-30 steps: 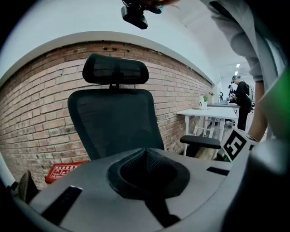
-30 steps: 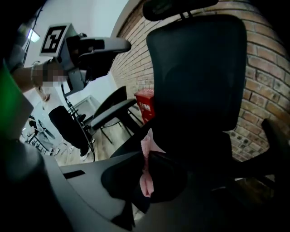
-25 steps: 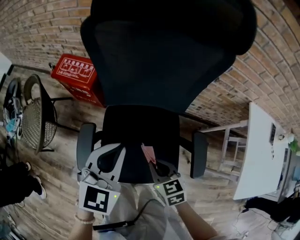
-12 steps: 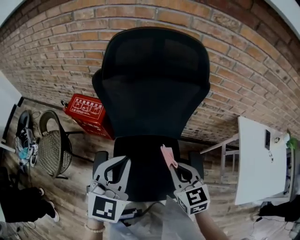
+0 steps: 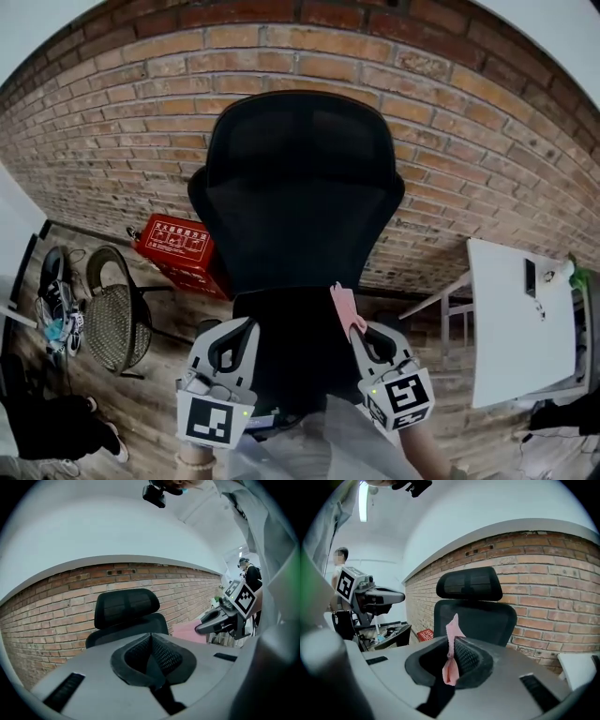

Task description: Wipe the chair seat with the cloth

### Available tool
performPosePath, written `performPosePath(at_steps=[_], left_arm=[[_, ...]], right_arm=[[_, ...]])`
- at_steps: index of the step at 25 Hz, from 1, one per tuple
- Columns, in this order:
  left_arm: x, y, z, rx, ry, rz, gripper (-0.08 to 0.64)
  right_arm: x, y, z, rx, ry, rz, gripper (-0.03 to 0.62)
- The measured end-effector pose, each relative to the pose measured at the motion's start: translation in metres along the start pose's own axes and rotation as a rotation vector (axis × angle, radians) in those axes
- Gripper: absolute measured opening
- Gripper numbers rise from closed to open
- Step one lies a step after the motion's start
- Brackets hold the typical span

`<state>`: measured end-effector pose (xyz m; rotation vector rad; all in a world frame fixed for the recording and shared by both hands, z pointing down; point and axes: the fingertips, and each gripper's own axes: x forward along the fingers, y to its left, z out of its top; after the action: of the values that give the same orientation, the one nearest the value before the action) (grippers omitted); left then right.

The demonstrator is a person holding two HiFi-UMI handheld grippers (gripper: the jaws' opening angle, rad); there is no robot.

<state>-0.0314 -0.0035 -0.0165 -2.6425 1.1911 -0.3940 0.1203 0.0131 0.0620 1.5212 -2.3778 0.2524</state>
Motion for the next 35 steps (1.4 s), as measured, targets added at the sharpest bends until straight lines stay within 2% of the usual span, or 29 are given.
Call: performPosePath(at_steps=[6,10,14,19,35], left_arm=[[0.002,0.002,-0.001,-0.017,0.012,0.01,0.018],[0.003,0.0,-0.004,0.005,0.026,-0.002,0.018],[0.004,-0.004,-0.008,0.004,0.039,-0.01,0.018],[0.003,-0.003,-0.012,0.011,0.051,-0.014,0.018],[0.002,-0.003,-0.017,0.014,0.06,-0.018,0.018]], right_arm=[[0.005,0.003,0.002,0.006,-0.001,0.012,0.055],[0.008,0.007,0.005,-0.018,-0.016,0.014,0.055],[0.009,0.01,-0.002,-0.015,0.037,0.023,0.055],[0.013,0.013,-0.003,-0.014,0.005,0.024,0.055],[0.019,0.019,-0.002,-0.035,0.012,0.038,0.055]])
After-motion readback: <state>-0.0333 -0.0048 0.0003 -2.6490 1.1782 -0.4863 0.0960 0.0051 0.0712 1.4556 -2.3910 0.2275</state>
